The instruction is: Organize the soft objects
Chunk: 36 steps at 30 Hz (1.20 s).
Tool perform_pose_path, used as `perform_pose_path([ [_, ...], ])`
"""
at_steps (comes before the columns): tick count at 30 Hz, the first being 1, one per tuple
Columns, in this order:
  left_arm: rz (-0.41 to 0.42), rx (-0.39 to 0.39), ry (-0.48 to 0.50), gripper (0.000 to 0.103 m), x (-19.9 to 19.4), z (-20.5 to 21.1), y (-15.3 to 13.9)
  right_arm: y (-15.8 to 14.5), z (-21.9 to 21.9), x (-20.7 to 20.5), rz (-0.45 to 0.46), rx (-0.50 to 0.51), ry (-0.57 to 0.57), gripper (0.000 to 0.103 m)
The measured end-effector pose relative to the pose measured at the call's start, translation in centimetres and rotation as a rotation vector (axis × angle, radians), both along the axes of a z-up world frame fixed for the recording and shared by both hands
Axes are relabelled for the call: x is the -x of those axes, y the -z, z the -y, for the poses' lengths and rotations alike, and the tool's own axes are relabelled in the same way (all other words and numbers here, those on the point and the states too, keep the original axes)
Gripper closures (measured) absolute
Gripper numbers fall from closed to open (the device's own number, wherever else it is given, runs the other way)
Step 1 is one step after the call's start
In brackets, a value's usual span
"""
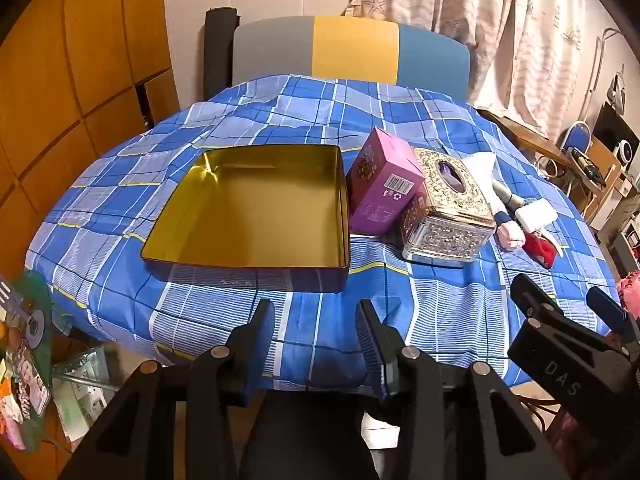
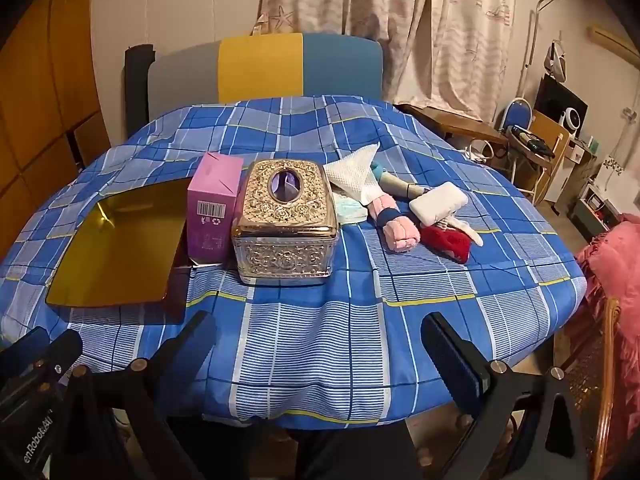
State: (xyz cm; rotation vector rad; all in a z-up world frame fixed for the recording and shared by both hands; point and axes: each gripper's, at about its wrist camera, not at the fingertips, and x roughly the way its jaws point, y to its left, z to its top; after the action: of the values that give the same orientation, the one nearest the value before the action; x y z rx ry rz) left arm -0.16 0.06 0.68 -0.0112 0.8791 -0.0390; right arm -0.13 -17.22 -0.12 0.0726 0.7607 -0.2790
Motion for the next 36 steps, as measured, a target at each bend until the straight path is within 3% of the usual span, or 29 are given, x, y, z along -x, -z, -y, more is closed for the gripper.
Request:
perform_pose_path([
  [36,-0.014,-0.011,0.009,0.061,-0.12,0.22,0.47,0.10,0.02,-0.03,0.018,0.006,-0.002,0.000],
])
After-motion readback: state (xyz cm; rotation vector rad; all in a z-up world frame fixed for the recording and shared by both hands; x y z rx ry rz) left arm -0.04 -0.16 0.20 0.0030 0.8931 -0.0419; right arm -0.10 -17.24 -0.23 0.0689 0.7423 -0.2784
